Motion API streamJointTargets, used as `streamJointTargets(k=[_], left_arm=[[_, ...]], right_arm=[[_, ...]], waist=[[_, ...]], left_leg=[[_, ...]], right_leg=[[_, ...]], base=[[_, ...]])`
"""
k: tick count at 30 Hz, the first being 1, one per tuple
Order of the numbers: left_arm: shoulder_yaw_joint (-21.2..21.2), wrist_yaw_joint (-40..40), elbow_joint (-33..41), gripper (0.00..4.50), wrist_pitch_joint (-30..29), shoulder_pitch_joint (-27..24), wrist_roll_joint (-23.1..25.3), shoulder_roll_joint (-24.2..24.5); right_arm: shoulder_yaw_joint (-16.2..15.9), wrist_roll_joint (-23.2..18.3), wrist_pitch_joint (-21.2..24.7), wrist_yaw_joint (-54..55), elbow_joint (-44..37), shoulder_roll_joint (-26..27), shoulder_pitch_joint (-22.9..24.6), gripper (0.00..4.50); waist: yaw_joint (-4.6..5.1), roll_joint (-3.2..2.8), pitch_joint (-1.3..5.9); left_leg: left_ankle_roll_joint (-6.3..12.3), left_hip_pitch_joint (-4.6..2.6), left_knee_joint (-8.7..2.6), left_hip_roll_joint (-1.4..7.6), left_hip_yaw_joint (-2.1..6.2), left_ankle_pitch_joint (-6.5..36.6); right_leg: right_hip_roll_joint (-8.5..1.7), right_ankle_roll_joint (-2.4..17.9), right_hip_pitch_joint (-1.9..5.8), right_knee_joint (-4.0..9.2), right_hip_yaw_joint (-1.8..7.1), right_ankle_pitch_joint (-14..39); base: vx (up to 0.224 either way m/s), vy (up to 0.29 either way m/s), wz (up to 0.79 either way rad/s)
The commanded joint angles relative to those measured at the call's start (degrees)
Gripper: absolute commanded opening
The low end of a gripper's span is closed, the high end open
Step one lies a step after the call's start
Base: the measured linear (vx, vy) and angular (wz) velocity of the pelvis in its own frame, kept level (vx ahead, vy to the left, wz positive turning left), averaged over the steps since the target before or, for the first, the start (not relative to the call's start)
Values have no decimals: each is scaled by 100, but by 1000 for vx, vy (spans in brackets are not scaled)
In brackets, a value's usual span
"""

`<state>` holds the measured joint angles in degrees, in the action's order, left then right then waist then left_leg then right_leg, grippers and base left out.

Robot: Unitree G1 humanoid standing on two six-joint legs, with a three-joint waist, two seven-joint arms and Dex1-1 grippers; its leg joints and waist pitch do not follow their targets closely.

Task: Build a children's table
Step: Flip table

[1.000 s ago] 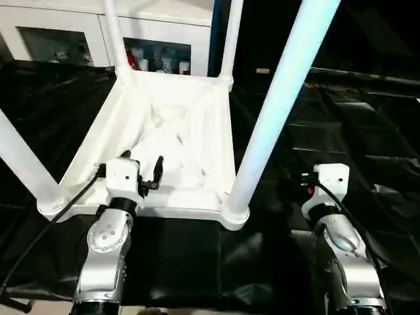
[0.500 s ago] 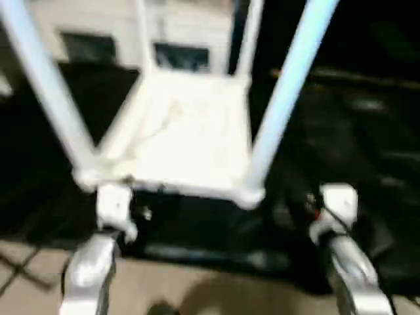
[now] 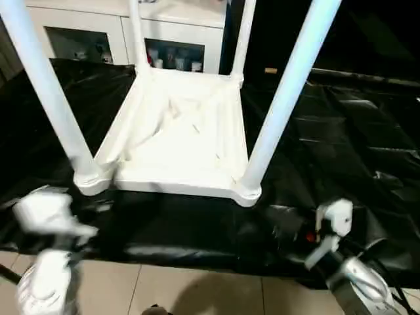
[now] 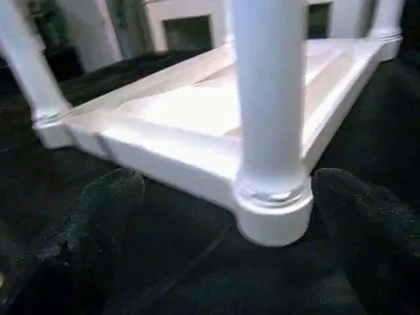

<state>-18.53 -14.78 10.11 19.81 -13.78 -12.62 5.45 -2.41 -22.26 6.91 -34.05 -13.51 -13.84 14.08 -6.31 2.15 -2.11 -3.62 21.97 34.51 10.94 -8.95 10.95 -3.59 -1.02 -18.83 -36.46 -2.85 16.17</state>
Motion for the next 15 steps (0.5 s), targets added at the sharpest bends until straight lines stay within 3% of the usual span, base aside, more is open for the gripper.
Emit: streamJointTargets(k=[1, 5, 6, 8, 9, 10, 12, 15], left_arm=[[-52, 132, 25, 447, 133, -111, 63, -23], [-67, 300, -136, 447, -255, 83, 240, 151], [-67, 300, -136, 447, -255, 83, 240, 151], [-78, 309, -520, 447, -623, 380, 426, 453], [-150, 323, -759, 447, -687, 588, 448, 603], [-170, 310, -849, 447, -709, 666, 436, 657], [-230, 157, -1425, 447, -718, 1137, 367, 1015], [-204, 58, -1729, 447, -792, 1379, 331, 1178]], right_arm=[[155, 179, -211, 124, 8, 17, -96, 450], [275, 532, -578, 705, 344, 259, -378, 450], [275, 532, -578, 705, 344, 259, -378, 450], [258, 431, -533, 717, 475, 342, -535, 450], [212, 400, -519, 686, 579, 382, -668, 450], [193, 398, -517, 674, 624, 393, -722, 450], [104, 487, -562, 672, 976, 490, -1126, 450], [89, 592, -619, 752, 1254, 562, -1400, 450]], waist=[[-20, -53, 177], [-23, 0, 158], [-39, -26, 149], [-29, -15, 144], [-29, -82, 162], [-4, -53, 165], [6, -72, 203], [37, -86, 233]], left_leg=[[11, -90, -546, 286, 127, 1452], [-192, -156, -579, 290, 115, 1739], [-217, -171, -587, 286, 113, 1808], [-262, -168, -606, 284, 118, 1922], [-289, -195, -605, 251, 133, 1972], [-303, -181, -618, 249, 139, 1958], [-333, -190, -602, 236, 145, 1806], [-352, -136, -611, 253, 172, 1420]], right_leg=[[-443, 518, 32, 510, 254, -41], [-424, 446, -41, 543, 282, 366], [-423, 437, -59, 552, 288, 473], [-421, 416, -48, 556, 293, 562], [-412, 388, -66, 540, 298, 613], [-423, 388, -45, 549, 297, 633], [-406, 441, -36, 519, 291, 370], [-399, 554, 27, 430, 256, -311]], base=[[0, 0, 0], [0, 0, 0], [0, 0, 0], [0, 0, 0], [0, 0, 0], [0, 0, 0], [0, 0, 0], [0, 0, 0]])
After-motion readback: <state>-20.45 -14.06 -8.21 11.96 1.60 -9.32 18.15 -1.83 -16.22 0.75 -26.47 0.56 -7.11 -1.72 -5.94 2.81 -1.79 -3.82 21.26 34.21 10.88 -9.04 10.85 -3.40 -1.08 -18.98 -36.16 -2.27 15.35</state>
